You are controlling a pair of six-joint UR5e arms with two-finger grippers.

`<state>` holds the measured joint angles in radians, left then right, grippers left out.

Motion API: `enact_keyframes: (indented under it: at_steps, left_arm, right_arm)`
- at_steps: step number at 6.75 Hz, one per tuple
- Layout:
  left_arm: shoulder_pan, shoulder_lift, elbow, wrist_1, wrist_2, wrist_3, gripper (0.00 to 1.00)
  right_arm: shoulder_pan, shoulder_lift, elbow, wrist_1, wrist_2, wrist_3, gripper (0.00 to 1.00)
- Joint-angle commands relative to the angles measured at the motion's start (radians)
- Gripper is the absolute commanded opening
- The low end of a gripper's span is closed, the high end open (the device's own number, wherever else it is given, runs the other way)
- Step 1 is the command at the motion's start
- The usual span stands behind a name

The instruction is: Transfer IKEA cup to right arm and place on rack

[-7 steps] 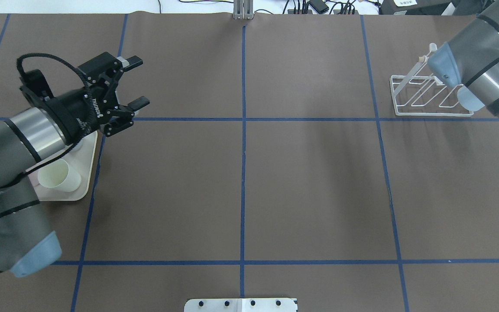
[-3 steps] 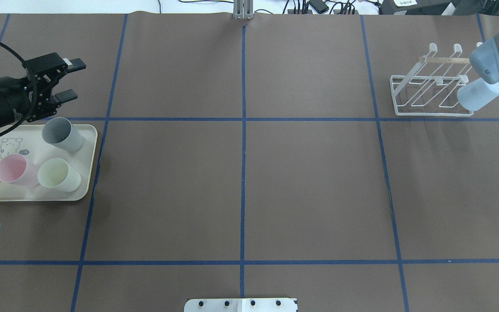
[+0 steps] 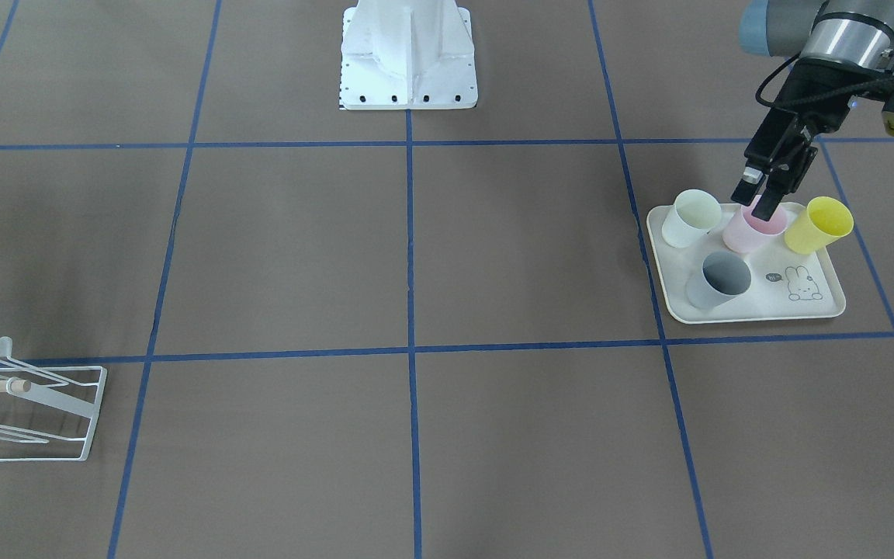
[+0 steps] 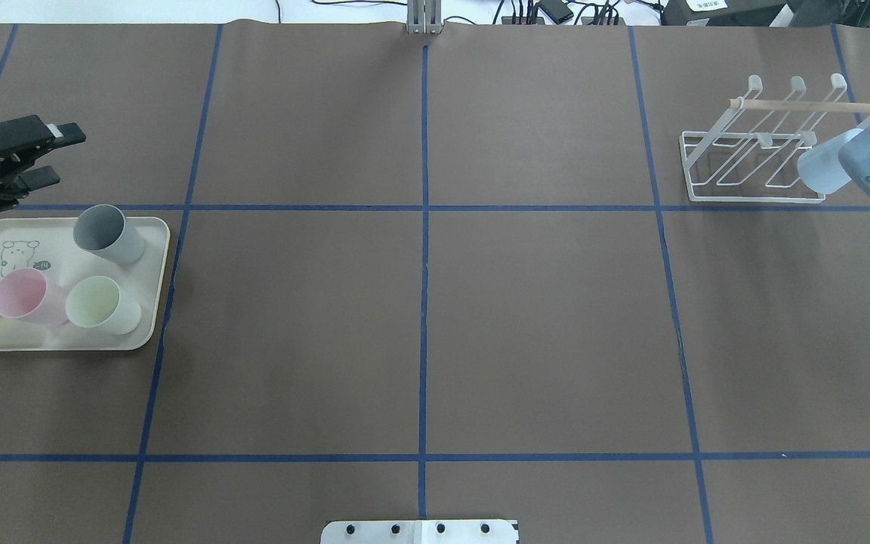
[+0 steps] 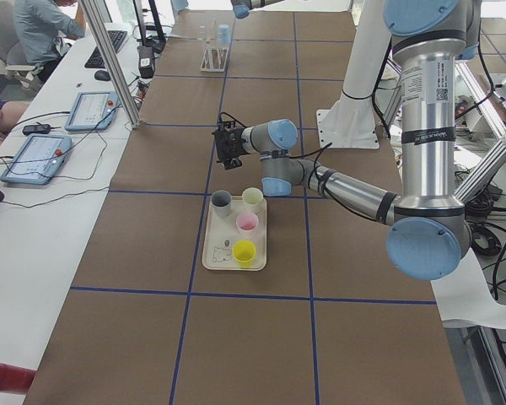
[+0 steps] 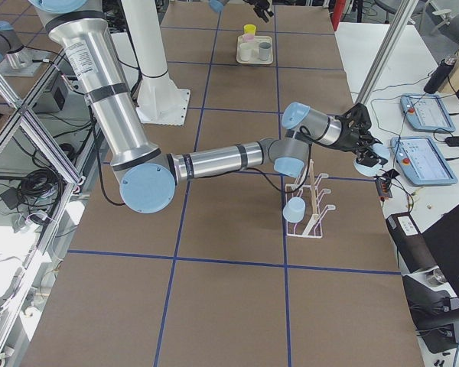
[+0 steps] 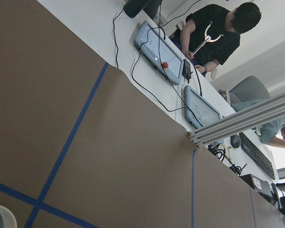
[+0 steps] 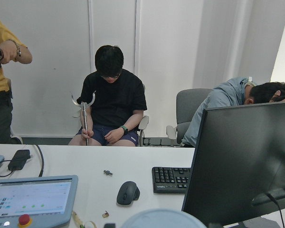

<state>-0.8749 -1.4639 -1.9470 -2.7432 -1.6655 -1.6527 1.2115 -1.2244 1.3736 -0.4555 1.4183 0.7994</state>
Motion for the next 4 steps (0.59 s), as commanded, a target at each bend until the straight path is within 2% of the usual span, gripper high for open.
enact_keyframes:
  at_steps: [1, 2, 4]
  left_arm:
    - [-0.003, 0.011, 0.005, 0.000, -0.002, 0.008, 1.00]
    - [-0.001, 0.011, 0.008, 0.000, 0.000, 0.008, 1.00]
    - [-0.001, 0.010, 0.008, 0.000, -0.002, 0.005, 1.00]
  right_arm:
    - [-0.085, -0.102, 0.002, 0.133, -0.126, -0.005, 0.00]
    - [-0.105, -0.122, -0.002, 0.141, -0.156, -0.009, 0.00]
    - [-0.122, -0.132, -0.025, 0.144, -0.156, -0.011, 0.00]
